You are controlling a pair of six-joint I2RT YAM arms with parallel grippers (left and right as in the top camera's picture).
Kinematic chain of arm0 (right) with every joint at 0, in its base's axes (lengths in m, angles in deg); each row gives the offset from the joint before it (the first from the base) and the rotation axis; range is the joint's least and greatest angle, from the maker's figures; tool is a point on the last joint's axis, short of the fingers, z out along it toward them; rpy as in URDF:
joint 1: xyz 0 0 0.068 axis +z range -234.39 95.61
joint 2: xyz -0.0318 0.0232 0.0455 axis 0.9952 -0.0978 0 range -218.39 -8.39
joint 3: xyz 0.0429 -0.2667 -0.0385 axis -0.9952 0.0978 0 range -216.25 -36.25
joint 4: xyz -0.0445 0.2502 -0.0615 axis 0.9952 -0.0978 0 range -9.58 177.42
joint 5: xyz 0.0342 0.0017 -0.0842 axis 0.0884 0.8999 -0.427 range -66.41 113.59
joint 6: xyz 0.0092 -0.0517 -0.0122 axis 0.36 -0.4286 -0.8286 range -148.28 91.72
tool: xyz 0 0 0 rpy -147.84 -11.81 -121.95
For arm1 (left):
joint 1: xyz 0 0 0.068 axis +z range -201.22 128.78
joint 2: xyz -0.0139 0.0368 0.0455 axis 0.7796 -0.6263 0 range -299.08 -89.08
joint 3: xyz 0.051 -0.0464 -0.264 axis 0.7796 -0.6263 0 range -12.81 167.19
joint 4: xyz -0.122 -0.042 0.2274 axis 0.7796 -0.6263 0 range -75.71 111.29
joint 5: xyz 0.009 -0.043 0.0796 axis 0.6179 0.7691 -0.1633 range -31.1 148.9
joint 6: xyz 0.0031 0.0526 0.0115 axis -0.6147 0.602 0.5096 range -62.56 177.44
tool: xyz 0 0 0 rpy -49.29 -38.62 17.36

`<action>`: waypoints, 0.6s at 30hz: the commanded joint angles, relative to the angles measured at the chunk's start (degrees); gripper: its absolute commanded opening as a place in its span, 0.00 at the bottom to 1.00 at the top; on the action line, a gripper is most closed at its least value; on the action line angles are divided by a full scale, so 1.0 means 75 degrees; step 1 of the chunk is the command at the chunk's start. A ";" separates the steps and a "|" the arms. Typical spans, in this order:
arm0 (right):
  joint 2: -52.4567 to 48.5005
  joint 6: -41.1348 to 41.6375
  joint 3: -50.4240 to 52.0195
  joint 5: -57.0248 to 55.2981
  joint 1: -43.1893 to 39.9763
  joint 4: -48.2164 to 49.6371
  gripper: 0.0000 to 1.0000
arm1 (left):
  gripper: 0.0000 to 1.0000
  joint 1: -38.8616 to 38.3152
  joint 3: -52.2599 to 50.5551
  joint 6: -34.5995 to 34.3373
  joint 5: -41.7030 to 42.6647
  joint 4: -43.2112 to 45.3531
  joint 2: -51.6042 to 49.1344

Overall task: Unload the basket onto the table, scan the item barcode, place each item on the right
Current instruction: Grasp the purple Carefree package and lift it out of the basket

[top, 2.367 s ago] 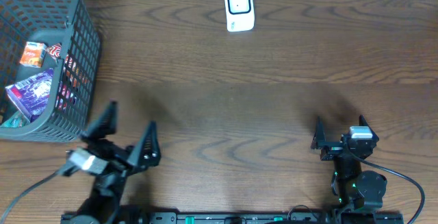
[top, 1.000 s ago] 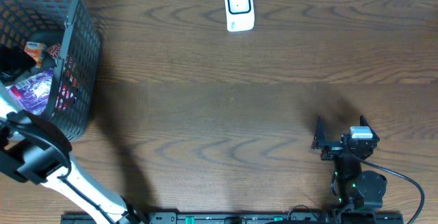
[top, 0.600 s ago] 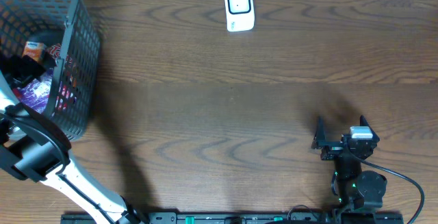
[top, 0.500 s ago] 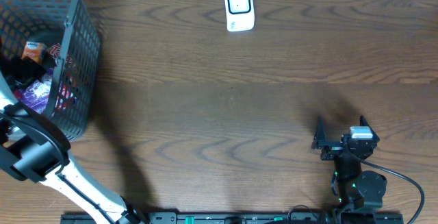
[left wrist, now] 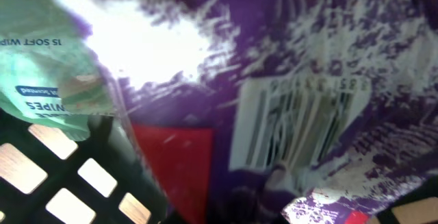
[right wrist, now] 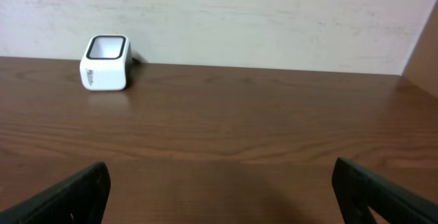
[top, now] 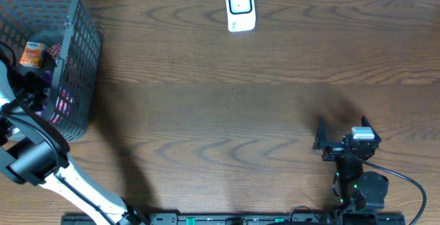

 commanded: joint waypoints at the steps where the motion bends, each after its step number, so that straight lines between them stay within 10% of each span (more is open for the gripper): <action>1: 0.0052 -0.0067 0.0017 -0.0009 0.0073 -0.0023 0.99 | 0.07 0.0017 0.0184 -0.0015 0.0621 -0.0038 0.0236; 9: 0.0052 -0.0067 0.0017 -0.0009 0.0073 -0.0023 0.99 | 0.07 0.0017 0.1233 -0.0597 0.3028 0.0994 0.1985; 18: 0.0052 -0.0067 0.0017 -0.0009 0.0073 -0.0023 0.99 | 0.07 -0.0067 0.1233 -0.1993 0.3089 0.2987 0.4759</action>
